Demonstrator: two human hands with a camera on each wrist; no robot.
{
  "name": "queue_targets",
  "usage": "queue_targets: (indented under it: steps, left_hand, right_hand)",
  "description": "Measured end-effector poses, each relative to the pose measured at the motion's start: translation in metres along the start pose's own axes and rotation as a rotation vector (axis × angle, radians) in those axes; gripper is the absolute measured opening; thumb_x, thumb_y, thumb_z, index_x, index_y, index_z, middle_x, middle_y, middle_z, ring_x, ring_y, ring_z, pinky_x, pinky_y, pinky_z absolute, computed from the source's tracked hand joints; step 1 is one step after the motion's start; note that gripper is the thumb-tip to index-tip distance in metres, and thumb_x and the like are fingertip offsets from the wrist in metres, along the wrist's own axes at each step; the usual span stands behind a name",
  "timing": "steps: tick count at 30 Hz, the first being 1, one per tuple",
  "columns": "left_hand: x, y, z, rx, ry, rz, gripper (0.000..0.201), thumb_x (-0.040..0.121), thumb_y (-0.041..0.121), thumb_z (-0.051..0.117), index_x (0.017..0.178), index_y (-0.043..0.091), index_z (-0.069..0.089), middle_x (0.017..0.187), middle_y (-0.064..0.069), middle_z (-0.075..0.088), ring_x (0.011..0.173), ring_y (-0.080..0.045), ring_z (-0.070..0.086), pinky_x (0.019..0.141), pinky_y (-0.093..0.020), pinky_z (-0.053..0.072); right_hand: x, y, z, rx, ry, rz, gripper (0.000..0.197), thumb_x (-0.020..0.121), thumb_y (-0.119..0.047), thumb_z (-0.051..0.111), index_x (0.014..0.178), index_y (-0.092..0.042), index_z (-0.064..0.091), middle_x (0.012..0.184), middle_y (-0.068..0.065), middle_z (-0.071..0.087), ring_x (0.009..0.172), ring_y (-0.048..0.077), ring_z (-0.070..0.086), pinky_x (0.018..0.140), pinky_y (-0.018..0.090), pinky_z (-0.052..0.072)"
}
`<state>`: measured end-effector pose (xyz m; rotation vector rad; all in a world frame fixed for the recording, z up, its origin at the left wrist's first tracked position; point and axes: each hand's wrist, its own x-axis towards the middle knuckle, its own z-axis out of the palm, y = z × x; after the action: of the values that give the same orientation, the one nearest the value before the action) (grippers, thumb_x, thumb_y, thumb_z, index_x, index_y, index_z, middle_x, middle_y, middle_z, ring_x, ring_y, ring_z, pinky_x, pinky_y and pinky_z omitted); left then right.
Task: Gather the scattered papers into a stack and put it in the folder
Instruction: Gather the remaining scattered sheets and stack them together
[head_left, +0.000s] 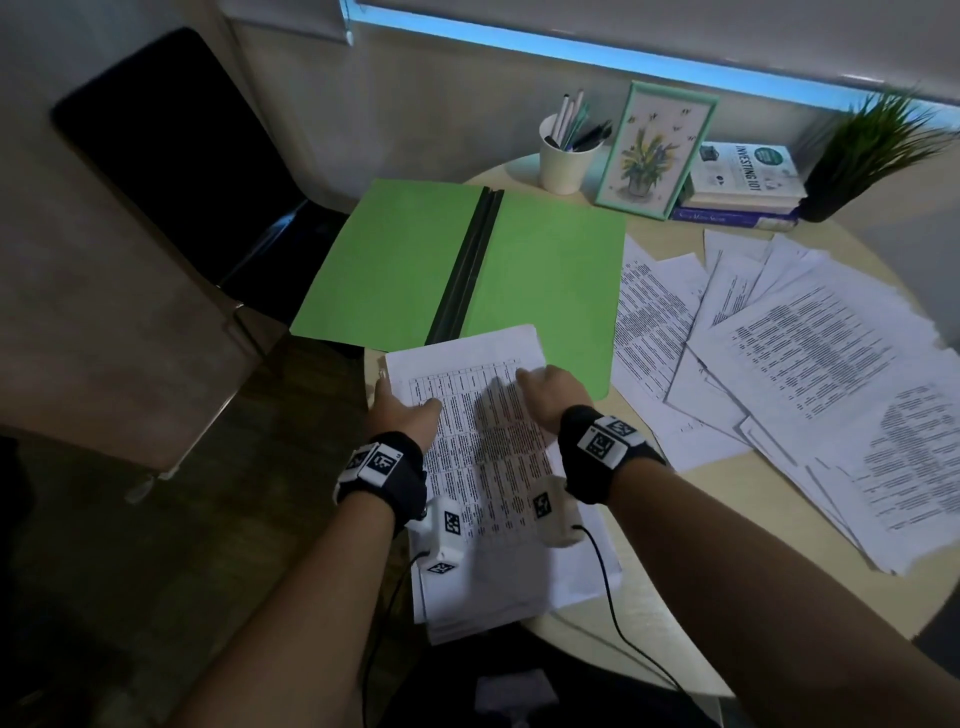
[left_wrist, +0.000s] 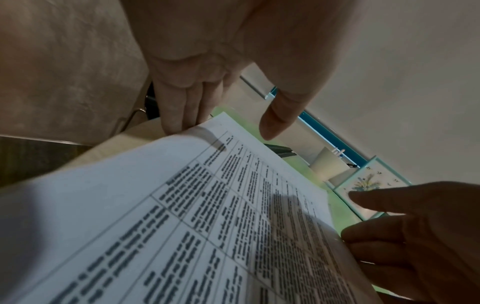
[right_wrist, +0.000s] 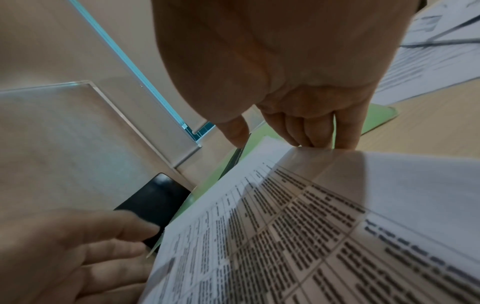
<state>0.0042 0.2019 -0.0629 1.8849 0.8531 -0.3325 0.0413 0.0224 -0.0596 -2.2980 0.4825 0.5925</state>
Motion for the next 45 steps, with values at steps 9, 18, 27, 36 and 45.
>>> queue_targets:
  steps: [9,18,27,36,45]
  left_hand:
    - [-0.007,-0.003,-0.003,-0.1,-0.004,-0.041,0.077,0.085,0.024,0.065,0.149,0.02,0.023,0.141,-0.005,0.051,0.123,-0.03,0.052,0.103,-0.045,0.042]
    - [-0.04,-0.044,0.003,-0.002,0.023,-0.207,0.082,0.084,0.029,0.063,0.15,0.014,0.017,0.151,-0.011,0.033,0.125,-0.037,0.047,0.096,-0.042,0.042]
    - [-0.064,-0.06,0.02,-0.065,-0.016,-0.295,0.076,0.09,0.037,0.056,0.15,0.01,0.019,0.152,-0.009,0.032,0.121,-0.028,0.048,0.091,-0.035,0.042]
    - [-0.093,-0.057,0.029,-0.04,0.058,-0.296,0.077,0.091,0.031,0.058,0.15,0.008,0.015,0.152,-0.01,0.032,0.129,-0.032,0.044,0.094,-0.038,0.042]
    - [-0.105,-0.049,0.04,0.025,0.136,-0.26,0.087,0.087,0.033,0.062,0.152,0.012,0.008,0.156,-0.011,0.022,0.136,-0.035,0.035,0.106,-0.044,0.035]
  right_hand:
    - [-0.015,0.008,-0.001,-0.006,0.052,0.003,0.036,0.098,-0.036,0.039,0.089,-0.006,0.059,0.083,0.009,0.056,0.081,0.027,0.053,0.07,0.029,0.038]
    - [-0.051,0.041,-0.004,-0.03,0.027,0.097,0.04,0.099,-0.031,0.035,0.107,0.0,0.059,0.115,0.02,0.06,0.095,0.03,0.055,0.08,0.031,0.04]
    - [-0.07,0.056,0.024,-0.017,0.061,0.1,0.042,0.094,-0.033,0.037,0.101,0.001,0.061,0.093,0.015,0.061,0.076,0.028,0.053,0.068,0.028,0.037]
    - [-0.081,0.082,0.001,0.023,0.028,0.077,0.043,0.097,-0.031,0.037,0.109,0.002,0.062,0.113,0.019,0.064,0.094,0.033,0.059,0.074,0.028,0.037]
    - [-0.077,0.097,-0.005,0.155,0.018,0.074,0.043,0.095,-0.031,0.039,0.103,0.002,0.065,0.108,0.02,0.066,0.092,0.032,0.059,0.073,0.028,0.037]
